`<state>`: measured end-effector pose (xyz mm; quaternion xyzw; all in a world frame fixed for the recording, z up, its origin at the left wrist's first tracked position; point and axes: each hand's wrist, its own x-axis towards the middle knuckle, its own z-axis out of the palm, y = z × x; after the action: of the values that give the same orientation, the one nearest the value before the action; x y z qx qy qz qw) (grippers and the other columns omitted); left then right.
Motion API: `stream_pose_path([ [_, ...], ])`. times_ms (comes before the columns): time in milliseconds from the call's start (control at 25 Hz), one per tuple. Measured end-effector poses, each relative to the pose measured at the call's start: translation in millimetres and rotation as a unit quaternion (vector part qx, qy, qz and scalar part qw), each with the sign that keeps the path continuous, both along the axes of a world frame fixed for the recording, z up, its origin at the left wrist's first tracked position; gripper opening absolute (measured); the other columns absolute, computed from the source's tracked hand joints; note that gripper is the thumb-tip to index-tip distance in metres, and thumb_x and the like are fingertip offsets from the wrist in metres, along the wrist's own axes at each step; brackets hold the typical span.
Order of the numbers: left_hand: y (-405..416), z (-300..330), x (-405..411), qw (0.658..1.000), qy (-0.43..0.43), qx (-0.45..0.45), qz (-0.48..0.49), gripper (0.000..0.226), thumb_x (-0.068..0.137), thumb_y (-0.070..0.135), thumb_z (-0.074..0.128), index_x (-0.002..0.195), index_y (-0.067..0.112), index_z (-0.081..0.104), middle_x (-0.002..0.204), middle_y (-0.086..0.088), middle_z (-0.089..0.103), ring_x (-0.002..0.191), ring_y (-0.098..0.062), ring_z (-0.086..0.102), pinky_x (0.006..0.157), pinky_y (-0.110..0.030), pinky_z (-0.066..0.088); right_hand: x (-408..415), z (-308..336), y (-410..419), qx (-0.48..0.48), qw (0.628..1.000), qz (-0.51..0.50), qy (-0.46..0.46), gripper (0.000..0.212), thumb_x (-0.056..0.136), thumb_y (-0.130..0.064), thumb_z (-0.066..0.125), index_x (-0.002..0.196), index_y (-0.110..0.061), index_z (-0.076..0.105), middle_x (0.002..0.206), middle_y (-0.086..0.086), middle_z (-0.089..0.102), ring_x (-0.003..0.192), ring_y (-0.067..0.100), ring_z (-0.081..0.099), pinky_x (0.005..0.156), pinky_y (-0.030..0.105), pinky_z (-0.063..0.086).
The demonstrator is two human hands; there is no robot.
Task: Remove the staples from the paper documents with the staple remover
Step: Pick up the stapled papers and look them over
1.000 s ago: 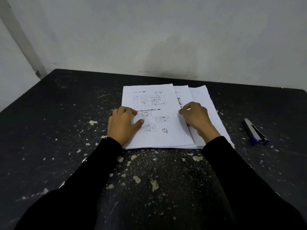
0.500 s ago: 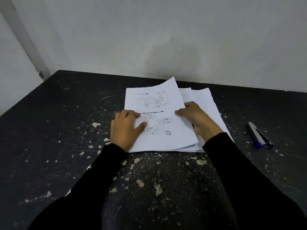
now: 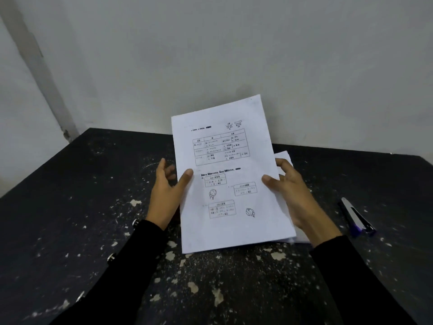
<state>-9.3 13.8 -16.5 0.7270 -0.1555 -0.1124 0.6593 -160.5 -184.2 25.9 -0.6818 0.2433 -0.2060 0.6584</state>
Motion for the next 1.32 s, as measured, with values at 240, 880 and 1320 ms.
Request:
stream_pose_path([
  [240,-12.8,50.8,-37.8,0.972,0.044,-0.192,-0.127,0.031,0.095,0.009,0.053,0.126,0.007,0.055,0.117,-0.009,0.072,0.1,-0.025,0.072,0.081,-0.038,0.061,-43.0,24.9,3.4,-0.055,0.996,-0.016,-0.069,0.029,0.091,-0.005,0.058,0.11,-0.026,0.054,0.094,-0.001,0.076,0.083,0.022,0.074,0.066,0.033,0.06],
  [880,-0.6,55.8,-105.9,0.971,-0.117,-0.191,-0.088,0.021,0.088,0.013,0.057,0.108,0.019,0.053,0.099,0.007,0.072,0.091,-0.002,0.071,0.07,-0.014,0.055,-97.5,13.9,33.4,-0.138,0.978,-0.074,-0.141,0.032,0.077,-0.032,0.06,0.106,-0.038,0.048,0.106,-0.014,0.067,0.097,0.001,0.067,0.07,0.024,0.059],
  [1320,-3.7,58.4,-103.1,0.974,-0.131,-0.162,-0.093,0.017,0.093,0.007,0.052,0.104,0.02,0.054,0.094,0.015,0.073,0.085,-0.004,0.072,0.065,-0.016,0.056,-97.4,22.0,34.5,-0.147,0.974,-0.085,-0.147,0.029,0.092,-0.015,0.055,0.105,-0.041,0.051,0.099,-0.026,0.07,0.09,0.005,0.071,0.065,0.023,0.059],
])
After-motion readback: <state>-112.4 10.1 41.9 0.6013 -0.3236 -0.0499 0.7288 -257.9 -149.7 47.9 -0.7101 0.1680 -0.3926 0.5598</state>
